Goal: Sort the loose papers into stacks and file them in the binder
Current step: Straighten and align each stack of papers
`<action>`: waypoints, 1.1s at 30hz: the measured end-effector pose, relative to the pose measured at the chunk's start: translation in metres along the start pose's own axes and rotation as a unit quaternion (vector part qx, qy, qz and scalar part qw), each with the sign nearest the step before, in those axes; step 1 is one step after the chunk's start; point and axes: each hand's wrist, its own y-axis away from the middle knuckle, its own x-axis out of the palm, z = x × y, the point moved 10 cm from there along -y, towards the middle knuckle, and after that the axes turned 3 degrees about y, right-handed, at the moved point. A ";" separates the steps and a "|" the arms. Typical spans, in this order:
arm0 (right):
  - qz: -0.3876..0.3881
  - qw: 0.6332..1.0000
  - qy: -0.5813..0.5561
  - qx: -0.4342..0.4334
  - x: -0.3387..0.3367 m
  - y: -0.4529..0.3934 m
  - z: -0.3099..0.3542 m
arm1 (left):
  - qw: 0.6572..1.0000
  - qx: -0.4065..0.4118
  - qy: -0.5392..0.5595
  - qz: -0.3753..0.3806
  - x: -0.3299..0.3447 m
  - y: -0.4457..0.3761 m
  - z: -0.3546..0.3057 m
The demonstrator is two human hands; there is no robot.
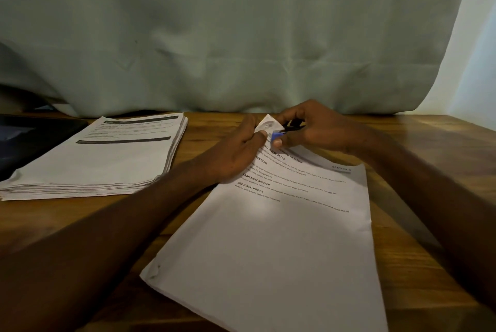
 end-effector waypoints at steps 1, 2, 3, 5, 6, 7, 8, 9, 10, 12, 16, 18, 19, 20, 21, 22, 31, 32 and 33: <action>0.000 1.000 -0.005 0.002 0.000 0.000 0.000 | 1.000 0.006 -0.002 0.001 0.000 0.001 -0.001; 0.000 1.000 -0.007 0.003 0.000 0.001 -0.001 | 1.000 0.013 0.001 0.002 0.000 0.001 -0.002; -0.002 1.000 -0.008 0.003 0.000 0.001 0.000 | 1.000 0.020 0.010 0.000 0.000 0.002 -0.003; -0.008 1.000 -0.015 0.004 -0.001 0.001 0.001 | 0.999 0.034 0.024 -0.010 -0.001 0.002 -0.006; -0.009 1.000 -0.020 0.003 -0.002 0.001 0.002 | 0.999 0.038 0.027 -0.022 -0.003 0.001 -0.006; -0.011 1.000 -0.025 0.002 -0.002 0.001 0.003 | 0.998 0.039 0.031 -0.036 -0.006 -0.001 -0.005; -0.012 1.000 -0.026 0.002 -0.001 0.001 0.003 | 0.997 0.039 0.038 -0.051 -0.009 -0.002 -0.004; -0.013 1.000 -0.026 0.001 -0.001 0.001 0.004 | 0.996 0.038 0.047 -0.066 -0.012 -0.004 -0.003; -0.013 1.000 -0.026 0.000 0.000 0.002 0.004 | 0.995 0.037 0.054 -0.082 -0.015 -0.005 -0.002; -0.016 0.999 -0.032 0.002 0.001 0.002 0.004 | 0.992 0.042 0.059 -0.102 -0.022 -0.006 -0.001; -0.013 0.999 -0.050 0.013 0.002 0.002 0.006 | 0.989 0.056 0.061 -0.124 -0.029 -0.006 -0.003; -0.018 0.998 -0.052 0.021 0.002 0.003 0.006 | 0.987 0.059 0.066 -0.131 -0.030 -0.005 -0.004; -0.023 0.998 -0.056 0.024 0.002 0.003 0.006 | 0.987 0.058 0.069 -0.131 -0.031 -0.006 -0.003; -0.027 0.997 -0.061 0.026 0.002 0.003 0.006 | 0.987 0.058 0.071 -0.131 -0.031 -0.006 -0.003; -0.032 0.997 -0.063 0.027 0.003 0.003 0.006 | 0.987 0.055 0.071 -0.130 -0.032 -0.005 -0.002; -0.035 0.997 -0.062 0.030 0.004 0.003 0.005 | 0.988 0.052 0.071 -0.130 -0.032 -0.005 -0.001; -0.119 0.987 -0.083 0.062 0.001 0.002 0.003 | 0.983 0.052 0.124 -0.128 -0.041 -0.006 0.000; -0.123 0.987 -0.082 0.065 0.002 0.002 0.004 | 0.982 0.051 0.126 -0.128 -0.042 -0.007 0.001; -0.127 0.986 -0.083 0.070 0.003 0.002 0.004 | 0.983 0.050 0.125 -0.126 -0.041 -0.007 0.003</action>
